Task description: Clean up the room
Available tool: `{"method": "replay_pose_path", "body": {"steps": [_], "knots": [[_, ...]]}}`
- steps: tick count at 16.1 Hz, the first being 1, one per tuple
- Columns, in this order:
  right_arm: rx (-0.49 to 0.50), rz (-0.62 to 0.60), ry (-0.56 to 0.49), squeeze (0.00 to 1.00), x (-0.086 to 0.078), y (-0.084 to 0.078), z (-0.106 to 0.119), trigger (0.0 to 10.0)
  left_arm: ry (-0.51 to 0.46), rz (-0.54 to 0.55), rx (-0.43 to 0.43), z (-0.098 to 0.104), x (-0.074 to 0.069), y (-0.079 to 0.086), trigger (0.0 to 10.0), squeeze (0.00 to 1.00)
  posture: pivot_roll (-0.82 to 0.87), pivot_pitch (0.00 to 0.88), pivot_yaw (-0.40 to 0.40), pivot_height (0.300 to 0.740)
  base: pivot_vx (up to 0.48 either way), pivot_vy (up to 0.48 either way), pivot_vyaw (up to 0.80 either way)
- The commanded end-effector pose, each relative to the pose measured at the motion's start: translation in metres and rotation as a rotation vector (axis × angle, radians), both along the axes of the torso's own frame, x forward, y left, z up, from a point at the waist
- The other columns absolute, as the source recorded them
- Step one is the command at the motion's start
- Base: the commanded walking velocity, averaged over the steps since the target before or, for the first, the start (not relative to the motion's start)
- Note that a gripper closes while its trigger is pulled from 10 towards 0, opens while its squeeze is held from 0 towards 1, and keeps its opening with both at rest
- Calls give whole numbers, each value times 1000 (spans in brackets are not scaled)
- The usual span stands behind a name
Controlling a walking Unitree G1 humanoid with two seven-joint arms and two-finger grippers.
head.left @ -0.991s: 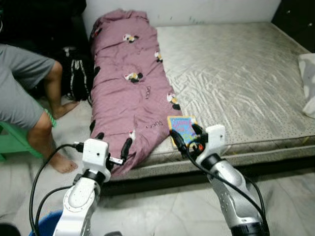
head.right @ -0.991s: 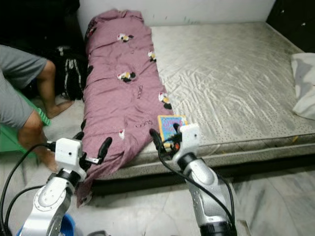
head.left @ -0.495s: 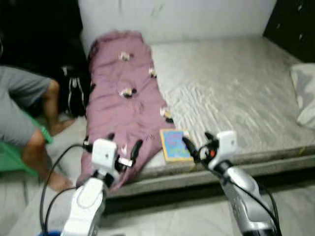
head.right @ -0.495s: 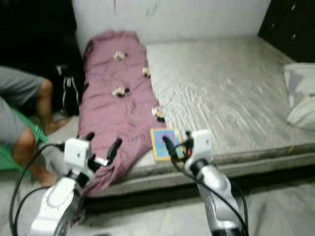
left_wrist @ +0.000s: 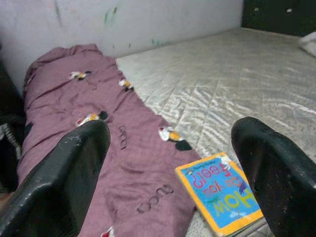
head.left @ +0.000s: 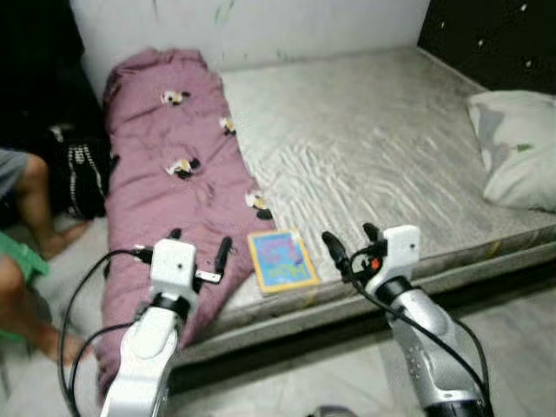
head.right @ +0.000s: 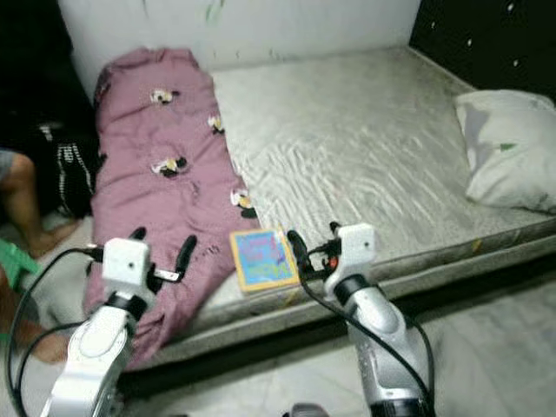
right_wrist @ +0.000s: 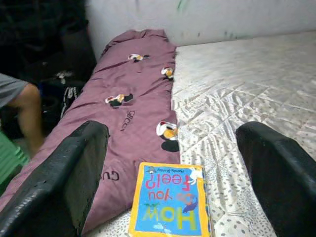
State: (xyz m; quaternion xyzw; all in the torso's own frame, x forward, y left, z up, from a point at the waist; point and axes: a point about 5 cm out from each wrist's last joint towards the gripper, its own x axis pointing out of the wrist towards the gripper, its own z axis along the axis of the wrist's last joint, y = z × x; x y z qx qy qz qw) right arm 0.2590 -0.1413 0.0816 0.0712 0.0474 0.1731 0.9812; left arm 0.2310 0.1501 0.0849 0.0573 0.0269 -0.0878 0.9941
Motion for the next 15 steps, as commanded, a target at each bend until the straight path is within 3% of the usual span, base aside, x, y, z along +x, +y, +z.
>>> {"method": "replay_pose_path", "body": {"steps": [1,5,13,15], "knots": [[11,25,-17,0,2,9,4,10000,12,19,14,-2,-3,7,10000,0,-26,0,-3,740,0,0,0],[11,17,-15,0,2,9,3,10000,39,21,-17,-5,-3,5,10000,0,-26,0,-3,740,0,0,0],[5,19,-17,0,4,10,3,10000,35,-7,-12,-4,-2,3,10000,0,-25,0,-5,740,0,480,-100],[4,22,-20,0,4,11,3,10000,19,-2,-8,-3,-2,3,10000,0,-26,0,-5,740,0,141,0]]}}
